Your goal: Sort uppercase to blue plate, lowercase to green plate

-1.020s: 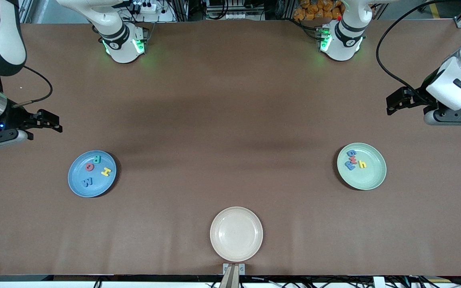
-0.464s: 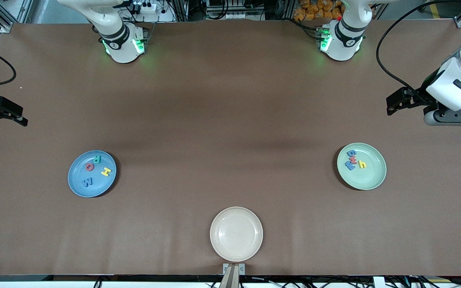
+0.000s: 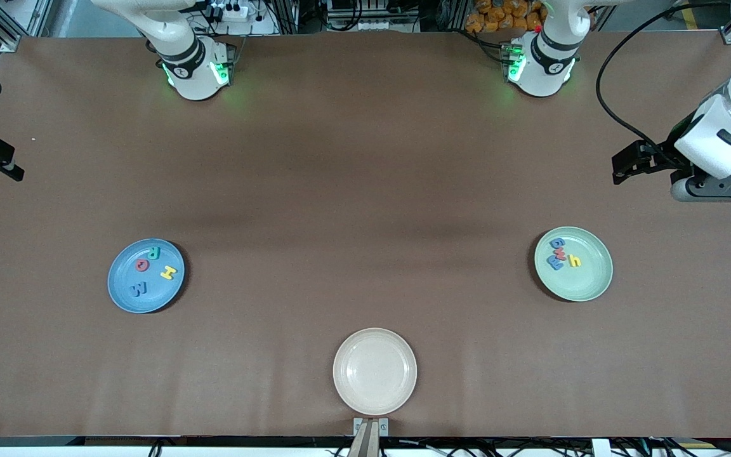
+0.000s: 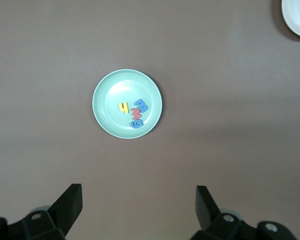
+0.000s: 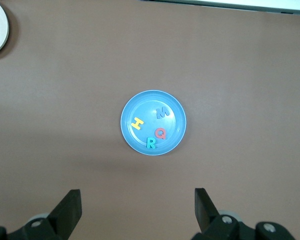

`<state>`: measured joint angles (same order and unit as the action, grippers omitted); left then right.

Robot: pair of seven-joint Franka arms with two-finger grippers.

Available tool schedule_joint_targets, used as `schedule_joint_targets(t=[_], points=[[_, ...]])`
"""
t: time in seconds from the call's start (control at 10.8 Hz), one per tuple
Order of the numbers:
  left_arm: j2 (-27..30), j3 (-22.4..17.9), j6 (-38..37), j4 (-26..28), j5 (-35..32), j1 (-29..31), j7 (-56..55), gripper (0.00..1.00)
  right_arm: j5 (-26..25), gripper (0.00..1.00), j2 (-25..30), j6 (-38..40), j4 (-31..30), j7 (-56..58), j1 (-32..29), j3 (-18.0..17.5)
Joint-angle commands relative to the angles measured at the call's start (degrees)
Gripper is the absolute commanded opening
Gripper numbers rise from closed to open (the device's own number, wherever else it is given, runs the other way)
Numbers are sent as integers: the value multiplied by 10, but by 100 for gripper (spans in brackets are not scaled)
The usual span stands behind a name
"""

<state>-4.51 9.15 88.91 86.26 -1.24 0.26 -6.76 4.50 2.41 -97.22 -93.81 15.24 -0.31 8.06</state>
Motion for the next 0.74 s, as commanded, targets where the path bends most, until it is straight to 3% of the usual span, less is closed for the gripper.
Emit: schedule_joint_targets(t=[0.0,0.28,0.65], points=[[3,-4,-1,-14,5,4,5,100,-10,100,0,30,28,-57,-21,-29],[9,-5,-4,-18,3,6,6,100,-47,100,-3,81,55,-150,-21,-56],[12,-2,-5,-18,4,6,6,100,-65,100,-6,70,57,-150,-22,-59]])
